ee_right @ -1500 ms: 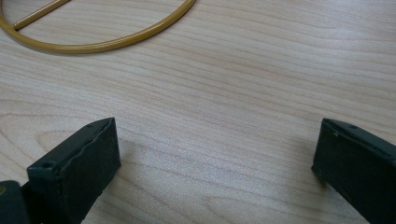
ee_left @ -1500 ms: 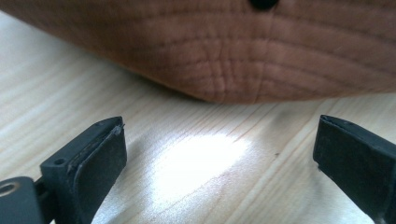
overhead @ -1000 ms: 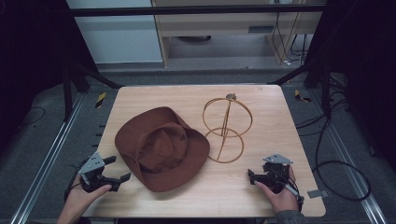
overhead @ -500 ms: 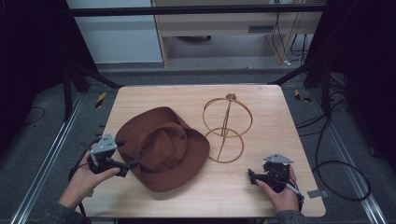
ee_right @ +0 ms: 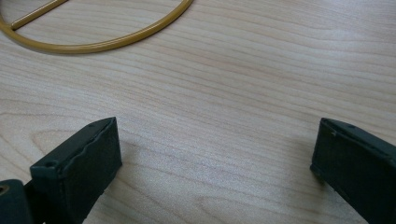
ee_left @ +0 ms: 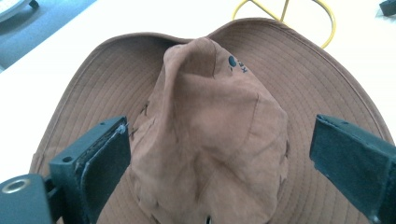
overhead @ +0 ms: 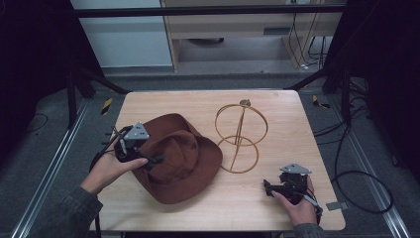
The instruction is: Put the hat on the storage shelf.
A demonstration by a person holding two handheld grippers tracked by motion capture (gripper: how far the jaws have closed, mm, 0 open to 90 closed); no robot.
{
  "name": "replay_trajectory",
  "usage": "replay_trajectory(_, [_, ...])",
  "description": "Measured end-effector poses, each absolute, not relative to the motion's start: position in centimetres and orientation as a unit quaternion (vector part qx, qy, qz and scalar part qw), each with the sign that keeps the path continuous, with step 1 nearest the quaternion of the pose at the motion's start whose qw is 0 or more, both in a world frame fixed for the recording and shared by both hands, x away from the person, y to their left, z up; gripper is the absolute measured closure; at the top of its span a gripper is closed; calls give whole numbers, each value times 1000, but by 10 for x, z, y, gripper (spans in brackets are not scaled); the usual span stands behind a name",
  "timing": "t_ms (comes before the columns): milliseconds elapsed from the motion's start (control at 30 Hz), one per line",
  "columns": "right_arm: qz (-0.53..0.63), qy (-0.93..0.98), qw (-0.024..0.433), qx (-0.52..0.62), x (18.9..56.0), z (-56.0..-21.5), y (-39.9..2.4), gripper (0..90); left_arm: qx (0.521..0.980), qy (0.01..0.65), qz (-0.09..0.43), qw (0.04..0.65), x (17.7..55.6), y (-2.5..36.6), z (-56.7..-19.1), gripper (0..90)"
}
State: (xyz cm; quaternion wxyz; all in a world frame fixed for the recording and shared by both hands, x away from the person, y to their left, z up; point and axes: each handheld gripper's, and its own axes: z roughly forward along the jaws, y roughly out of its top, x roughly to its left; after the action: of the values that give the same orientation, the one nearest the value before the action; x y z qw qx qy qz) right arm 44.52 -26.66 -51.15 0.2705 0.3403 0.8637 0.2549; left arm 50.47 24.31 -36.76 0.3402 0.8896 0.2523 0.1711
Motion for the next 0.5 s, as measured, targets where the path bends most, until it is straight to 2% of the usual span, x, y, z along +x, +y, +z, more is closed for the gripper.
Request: replay_trajectory(500, [257,864,267,341,444,-512,-266,7,918,247,149,273,534,216,-359,44])
